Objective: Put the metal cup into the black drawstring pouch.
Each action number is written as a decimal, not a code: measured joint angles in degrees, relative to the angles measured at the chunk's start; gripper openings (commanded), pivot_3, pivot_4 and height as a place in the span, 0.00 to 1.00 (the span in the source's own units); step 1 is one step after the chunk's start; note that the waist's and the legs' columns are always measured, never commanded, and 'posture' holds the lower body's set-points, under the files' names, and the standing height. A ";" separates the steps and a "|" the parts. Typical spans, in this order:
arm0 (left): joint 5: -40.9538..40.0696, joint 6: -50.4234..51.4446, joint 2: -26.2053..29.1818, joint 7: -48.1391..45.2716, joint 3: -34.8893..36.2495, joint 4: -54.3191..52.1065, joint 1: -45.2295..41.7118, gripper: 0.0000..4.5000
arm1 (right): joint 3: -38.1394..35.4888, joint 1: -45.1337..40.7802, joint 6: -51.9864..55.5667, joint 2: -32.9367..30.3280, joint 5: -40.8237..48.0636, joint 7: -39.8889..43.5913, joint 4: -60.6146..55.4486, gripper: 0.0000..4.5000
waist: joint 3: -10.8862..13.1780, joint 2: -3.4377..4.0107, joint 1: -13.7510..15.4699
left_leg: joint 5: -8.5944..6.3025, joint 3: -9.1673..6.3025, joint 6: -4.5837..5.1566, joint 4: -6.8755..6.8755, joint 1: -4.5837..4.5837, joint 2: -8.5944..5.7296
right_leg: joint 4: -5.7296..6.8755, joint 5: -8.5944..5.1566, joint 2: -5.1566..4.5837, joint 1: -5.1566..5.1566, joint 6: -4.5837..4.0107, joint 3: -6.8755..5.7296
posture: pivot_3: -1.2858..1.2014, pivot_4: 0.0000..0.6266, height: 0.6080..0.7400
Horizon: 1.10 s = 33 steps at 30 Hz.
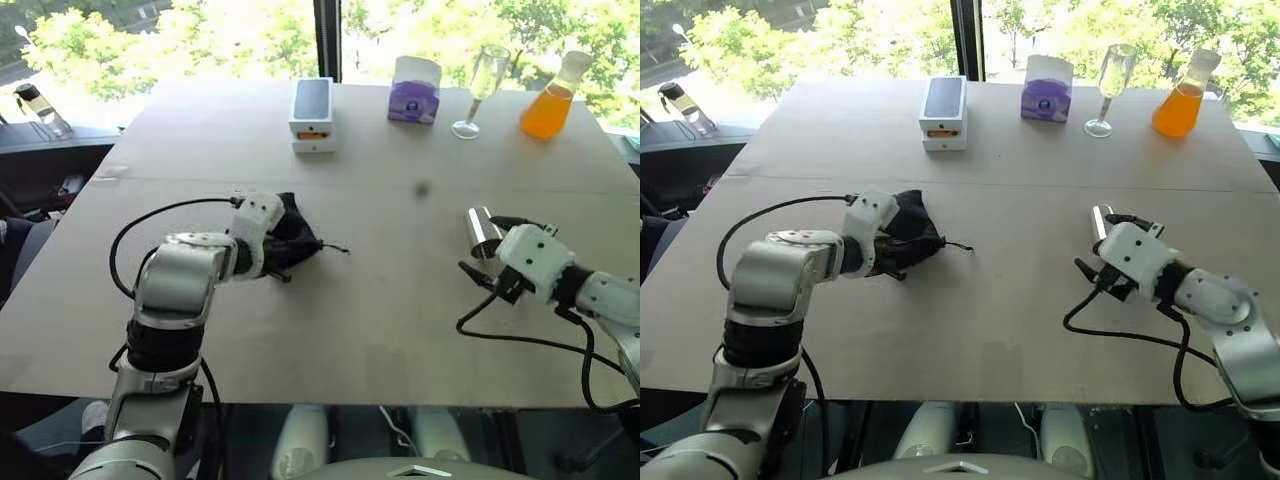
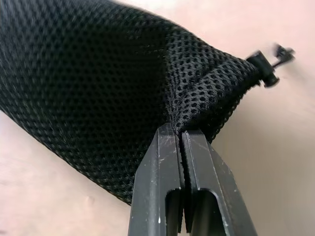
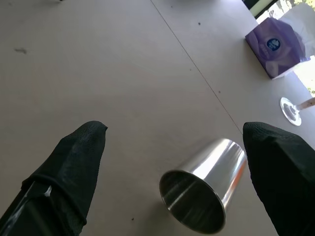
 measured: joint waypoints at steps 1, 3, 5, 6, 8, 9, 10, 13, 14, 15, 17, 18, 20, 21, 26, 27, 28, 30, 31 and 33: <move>-0.67 0.41 -0.20 -0.13 -0.01 -0.07 -0.30 0.01 | 0.00 -0.13 0.00 -0.08 -0.33 0.01 0.19 1.00 | 0.00 0.00 -0.01 | 0.00 0.00 0.01 0.00 0.00 0.00 | 0.00 0.00 0.00 0.00 0.00 0.00 | 0.52 0.24 0.98; -5.04 2.27 -2.60 0.19 1.18 0.87 -2.18 0.01 | 0.09 -0.42 -0.87 -0.36 -0.52 1.40 2.05 1.00 | 0.04 -0.06 -0.02 | -0.01 -0.01 0.01 0.02 0.00 0.00 | 0.00 0.00 0.00 0.01 0.00 0.02 | 0.52 0.24 0.98; -8.12 2.52 -4.42 1.05 1.98 2.90 -3.70 0.01 | 0.47 -0.94 -1.69 -0.88 -1.26 2.14 3.98 1.00 | 0.04 -0.06 -0.02 | -0.01 -0.01 0.01 0.04 0.03 0.00 | 0.02 0.00 0.00 0.04 0.00 0.02 | 0.52 0.24 0.98; -9.50 2.53 -5.23 1.75 2.20 4.08 -4.54 0.01 | 0.76 -1.50 -2.06 -1.18 -1.76 2.37 5.15 1.00 | 0.05 -0.07 -0.05 | 0.00 -0.01 0.01 0.05 0.03 0.00 | 0.02 0.00 0.00 0.04 0.01 0.02 | 0.52 0.24 0.98; -12.13 2.55 -5.87 2.79 2.39 5.59 -5.42 0.01 | 0.97 -2.38 -2.22 -1.38 -2.53 2.46 6.47 1.00 | 0.05 -0.07 -0.08 | 0.00 -0.01 0.01 0.05 0.03 0.00 | 0.02 0.00 0.00 0.04 0.00 0.02 | 0.52 0.24 0.98; -14.24 2.59 -6.31 3.88 2.84 7.01 -6.05 0.01 | 1.10 -2.89 -2.22 -1.50 -3.22 2.52 7.22 1.00 | 0.05 -0.07 -0.23 | 0.00 0.00 0.01 0.05 0.05 0.02 | 0.03 0.01 0.01 0.03 -0.02 0.06 | 0.52 0.24 0.98; -16.23 2.62 -7.09 5.46 3.62 8.65 -6.92 0.01 | 1.85 -4.18 -2.20 -1.51 -3.88 2.65 8.47 1.00 | 0.06 -0.08 -0.36 | 0.00 0.00 0.01 0.05 0.05 0.02 | 0.03 0.04 0.02 0.03 -0.06 0.07 | 0.52 0.24 0.98; -19.60 2.63 -8.33 9.28 3.96 10.86 -8.62 0.01 | 2.67 -7.03 -1.70 -1.47 -5.31 2.45 10.25 1.00 | 0.08 -0.08 -0.19 | 0.00 0.00 0.00 0.05 0.05 0.01 | 0.03 0.08 0.00 0.03 -0.11 0.07 | 0.52 0.24 0.98; -20.59 2.63 -8.73 10.51 3.98 11.47 -9.05 0.01 | 2.67 -7.65 -1.18 -1.42 -5.69 2.29 10.55 1.00 | 0.08 -0.08 -0.17 | 0.00 0.01 0.00 0.05 0.05 0.01 | 0.03 0.10 -0.01 0.03 -0.15 0.07 | 0.52 0.24 0.98; -21.49 2.63 -9.14 11.91 3.98 11.94 -9.39 0.01 | 2.61 -8.15 0.18 -1.04 -5.59 2.11 10.57 1.00 | 0.08 -0.09 -0.11 | 0.00 0.00 0.00 0.05 0.04 0.01 | 0.02 0.12 -0.01 0.04 -0.18 0.06 | 0.52 0.24 0.98; -22.92 2.65 -10.59 15.34 4.45 13.08 -10.06 0.01 | 0.81 -9.06 8.41 2.73 -2.40 1.49 9.21 1.00 | 0.09 -0.11 0.00 | 0.00 -0.05 0.00 0.05 0.02 0.02 | 0.02 0.14 -0.02 0.06 -0.21 0.01 | 0.52 0.24 0.98; -23.38 2.65 -11.78 17.19 4.93 13.87 -10.53 0.01 | -0.68 -9.47 14.75 5.01 0.64 1.07 7.42 1.00 | 0.09 -0.11 0.03 | 0.01 -0.06 -0.01 0.05 0.01 0.02 | 0.02 0.14 -0.02 0.06 -0.22 0.00 | 0.52 0.24 0.98; -24.04 2.65 -14.28 20.44 6.15 14.47 -10.98 0.01 | -5.30 -9.83 27.58 9.08 7.19 0.58 1.99 1.00 | 0.10 -0.11 0.08 | 0.00 -0.11 -0.01 0.05 -0.01 0.02 | 0.02 0.15 -0.04 0.07 -0.23 -0.04 | 0.52 0.24 0.98; -24.38 2.65 -15.23 22.04 6.34 14.66 -11.21 0.01 | -8.66 -10.28 35.26 11.07 10.69 0.48 -1.34 1.00 | 0.10 -0.11 0.08 | 0.00 -0.11 0.00 0.05 -0.02 0.00 | 0.02 0.15 -0.05 0.07 -0.23 -0.05 | 0.52 0.24 0.98; -26.64 2.65 -16.82 26.79 7.01 14.83 -11.56 0.01 | -24.57 -14.57 65.37 23.51 20.91 -0.89 -13.92 1.00 | 0.09 -0.09 -0.06 | 0.00 -0.19 -0.01 0.04 0.02 0.01 | 0.03 0.16 -0.05 0.10 -0.24 -0.10 | 0.52 0.24 0.98; -27.34 2.65 -16.81 27.68 7.52 14.90 -11.56 0.01 | -27.57 -14.42 68.19 27.75 22.84 -2.43 -15.91 1.00 | 0.09 -0.09 -0.08 | 0.00 -0.22 -0.01 0.04 0.02 0.01 | 0.03 0.15 -0.03 0.11 -0.25 -0.12 | 0.52 0.24 0.98; -27.71 2.65 -16.75 28.16 7.92 14.98 -11.55 0.01 | -29.18 -14.19 69.27 31.44 23.87 -4.18 -16.78 1.00 | 0.08 -0.07 -0.11 | 0.00 -0.20 -0.01 0.04 0.03 0.00 | 0.04 0.15 -0.03 0.11 -0.24 -0.11 | 0.52 0.24 0.98; -29.25 2.65 -16.44 29.42 8.31 15.78 -11.52 0.01 | -33.32 -15.26 70.29 44.35 24.20 -11.65 -17.38 1.00 | 0.09 0.00 -0.23 | 0.00 -0.16 -0.01 0.04 0.04 -0.02 | 0.07 0.16 -0.03 0.09 -0.23 -0.07 | 0.52 0.24 0.98; -29.50 2.65 -16.56 29.57 8.22 15.89 -11.51 0.01 | -33.25 -15.39 70.30 44.87 24.30 -12.49 -17.38 1.00 | 0.15 0.10 -0.20 | -0.01 -0.16 -0.01 0.04 0.02 -0.07 | 0.07 0.16 -0.07 0.09 -0.22 -0.07 | 0.52 0.24 0.98; -30.12 2.65 -15.64 30.40 8.36 16.24 -11.31 0.01 | -35.20 -18.22 70.26 49.02 22.46 -17.69 -17.35 1.00 | 0.15 0.10 -0.10 | -0.01 -0.15 0.00 0.04 0.01 -0.12 | 0.06 0.17 -0.07 0.08 -0.22 -0.06 | 0.52 0.24 0.98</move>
